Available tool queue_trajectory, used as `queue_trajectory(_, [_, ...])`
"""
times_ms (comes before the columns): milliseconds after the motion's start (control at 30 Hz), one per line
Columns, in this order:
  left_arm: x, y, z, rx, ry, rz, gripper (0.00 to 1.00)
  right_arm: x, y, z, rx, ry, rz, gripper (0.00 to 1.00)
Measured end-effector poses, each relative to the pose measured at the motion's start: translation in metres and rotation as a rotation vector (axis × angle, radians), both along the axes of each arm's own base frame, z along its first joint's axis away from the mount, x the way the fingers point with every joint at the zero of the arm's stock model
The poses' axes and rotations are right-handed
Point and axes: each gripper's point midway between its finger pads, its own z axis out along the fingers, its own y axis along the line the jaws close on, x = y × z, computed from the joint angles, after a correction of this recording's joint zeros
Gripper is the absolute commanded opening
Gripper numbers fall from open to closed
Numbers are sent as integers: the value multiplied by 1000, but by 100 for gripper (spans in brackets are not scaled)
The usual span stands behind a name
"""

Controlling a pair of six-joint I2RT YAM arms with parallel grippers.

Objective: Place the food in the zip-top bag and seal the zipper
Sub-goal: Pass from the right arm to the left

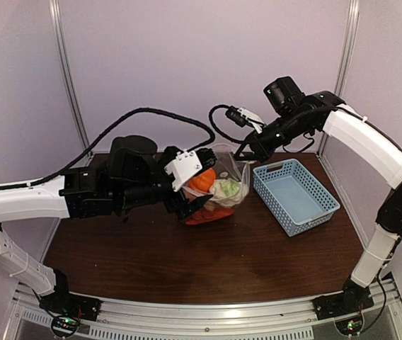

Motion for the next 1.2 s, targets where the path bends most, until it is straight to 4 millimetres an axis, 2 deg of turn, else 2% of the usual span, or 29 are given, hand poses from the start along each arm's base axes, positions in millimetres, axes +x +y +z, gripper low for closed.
queue_trajectory(200, [-8,-7,12,34,-122,-29,98,0,-2,-2,5,13,2,1])
queue_trajectory(300, [-3,-5,17,47,-130,-5,98,2,-4,-2,5,13,-5,1])
queue_trajectory(433, [11,-2,24,29,-52,-6,98,4,-8,-3,-1,14,-10,2])
queue_trajectory(533, [10,-1,17,44,-21,-27,98,5,-10,-6,-6,20,-16,2])
queue_trajectory(667, [1,-2,-11,123,18,-78,93,6,-12,-8,-9,26,-19,3])
queue_trajectory(733, [-2,-6,-24,157,37,-105,88,6,-12,-8,-9,26,-20,3])
queue_trajectory(900, [-1,-16,-63,253,85,-130,58,7,-13,-9,-10,28,-24,4])
queue_trajectory(967, [2,-18,-74,281,88,-123,49,6,-13,-11,-13,34,-26,5])
queue_trajectory(1067, [5,-18,-75,286,81,-108,38,6,-14,-14,-17,40,-28,5])
queue_trajectory(1200, [8,-18,-67,266,65,-91,20,9,-17,-15,-17,43,-37,6])
